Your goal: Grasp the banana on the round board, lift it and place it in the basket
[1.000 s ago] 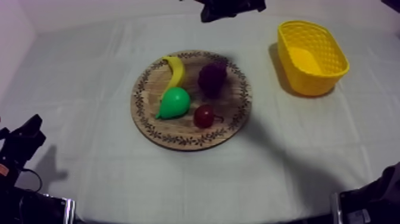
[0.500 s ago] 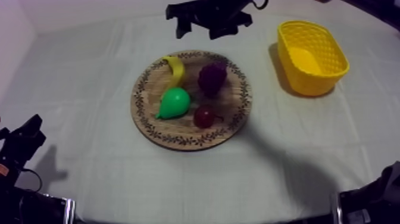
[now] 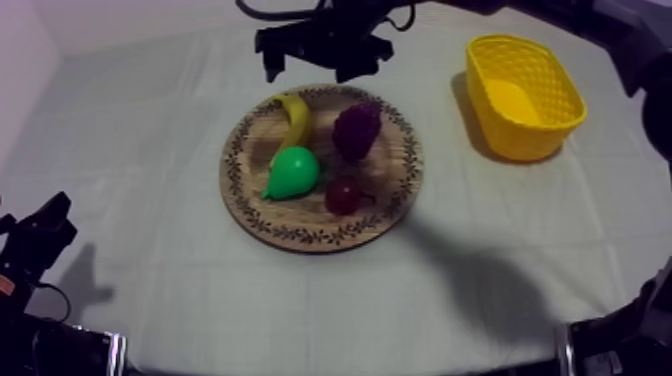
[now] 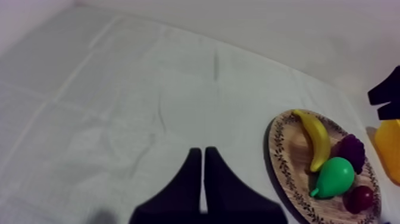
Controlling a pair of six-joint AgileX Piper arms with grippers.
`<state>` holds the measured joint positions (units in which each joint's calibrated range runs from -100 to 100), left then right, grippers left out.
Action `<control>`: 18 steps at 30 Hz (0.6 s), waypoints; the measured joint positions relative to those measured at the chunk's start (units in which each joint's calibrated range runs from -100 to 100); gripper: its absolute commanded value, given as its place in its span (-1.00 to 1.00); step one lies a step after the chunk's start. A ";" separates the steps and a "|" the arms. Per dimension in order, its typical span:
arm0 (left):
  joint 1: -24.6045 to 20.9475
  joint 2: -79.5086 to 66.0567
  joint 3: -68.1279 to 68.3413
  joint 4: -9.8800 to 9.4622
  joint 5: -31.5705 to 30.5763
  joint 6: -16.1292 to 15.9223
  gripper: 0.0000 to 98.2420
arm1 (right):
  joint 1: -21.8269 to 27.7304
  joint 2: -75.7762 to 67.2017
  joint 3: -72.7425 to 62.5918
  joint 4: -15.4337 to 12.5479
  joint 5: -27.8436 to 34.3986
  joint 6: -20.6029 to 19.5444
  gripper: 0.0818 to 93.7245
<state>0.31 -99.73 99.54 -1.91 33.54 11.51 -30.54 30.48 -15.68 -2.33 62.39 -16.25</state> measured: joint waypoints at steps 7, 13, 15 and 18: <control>0.00 0.00 0.00 0.00 0.00 0.00 -1.00 | -0.72 6.47 -2.06 0.80 -1.52 -0.50 0.45; 0.00 0.00 0.00 0.00 0.00 0.00 -1.00 | -0.76 11.79 -5.40 1.03 -2.26 -0.46 0.43; 0.00 0.00 0.00 0.00 0.00 0.00 -1.00 | -0.76 13.31 -6.70 1.29 -2.20 -0.46 0.42; 0.00 0.00 0.00 0.00 0.08 0.00 -1.00 | -0.76 16.03 -8.99 1.44 -2.05 -0.52 0.40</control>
<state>0.31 -99.73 99.54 -1.91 33.62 11.51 -31.30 46.51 -24.67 -0.89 60.34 -16.77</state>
